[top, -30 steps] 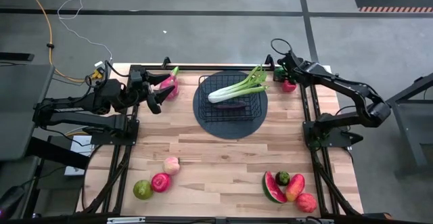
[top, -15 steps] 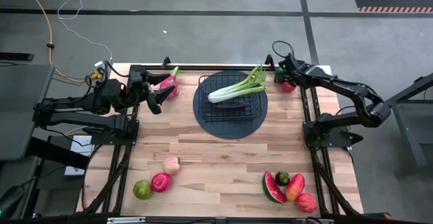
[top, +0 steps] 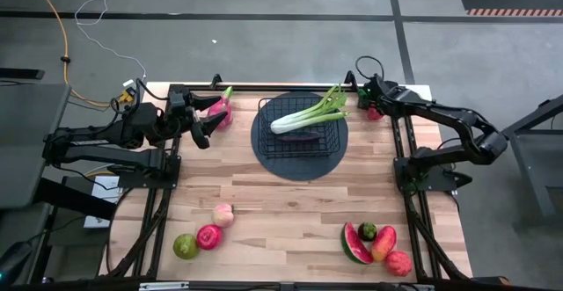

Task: Build produce basket
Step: Put the bell pepper into the wire basket

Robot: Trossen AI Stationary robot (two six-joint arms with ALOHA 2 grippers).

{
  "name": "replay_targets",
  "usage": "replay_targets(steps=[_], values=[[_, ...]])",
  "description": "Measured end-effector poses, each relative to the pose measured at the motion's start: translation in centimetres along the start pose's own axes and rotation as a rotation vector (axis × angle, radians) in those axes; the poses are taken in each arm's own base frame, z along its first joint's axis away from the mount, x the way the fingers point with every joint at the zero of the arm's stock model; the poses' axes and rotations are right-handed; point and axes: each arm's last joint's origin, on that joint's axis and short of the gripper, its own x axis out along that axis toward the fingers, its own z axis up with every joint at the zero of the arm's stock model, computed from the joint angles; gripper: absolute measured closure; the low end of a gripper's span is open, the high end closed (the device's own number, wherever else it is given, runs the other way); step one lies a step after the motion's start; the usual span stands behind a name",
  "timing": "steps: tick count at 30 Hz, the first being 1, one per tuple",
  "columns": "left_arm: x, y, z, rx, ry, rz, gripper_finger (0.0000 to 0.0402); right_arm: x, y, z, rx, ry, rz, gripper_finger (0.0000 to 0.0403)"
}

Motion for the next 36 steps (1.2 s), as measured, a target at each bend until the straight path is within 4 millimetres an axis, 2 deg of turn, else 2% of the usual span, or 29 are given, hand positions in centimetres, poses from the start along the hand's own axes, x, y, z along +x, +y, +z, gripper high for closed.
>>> replay_targets(steps=[10,17,23,27,36], values=[[0.0,0.0,0.2,-0.007,-0.017,-0.003,0.0112,2.6,0.5,-0.7,-0.069,0.031,-0.121,0.0016],[0.0,-0.1,0.4,0.003,-0.038,-0.002,0.0112,3.6,1.0,-1.2,-0.062,0.019,-0.172,0.0016],[0.0,-0.1,0.5,-0.001,-0.05,-0.002,0.0112,4.0,1.5,-1.2,0.032,-0.025,-0.166,0.0019],[0.0,-0.1,0.5,-0.002,-0.052,-0.002,0.0112,4.3,1.7,-1.3,0.073,-0.026,-0.163,0.0043],[0.0,-0.1,0.5,-0.002,-0.052,-0.002,0.0112,4.1,1.5,-1.4,0.088,0.018,-0.159,0.0135]])
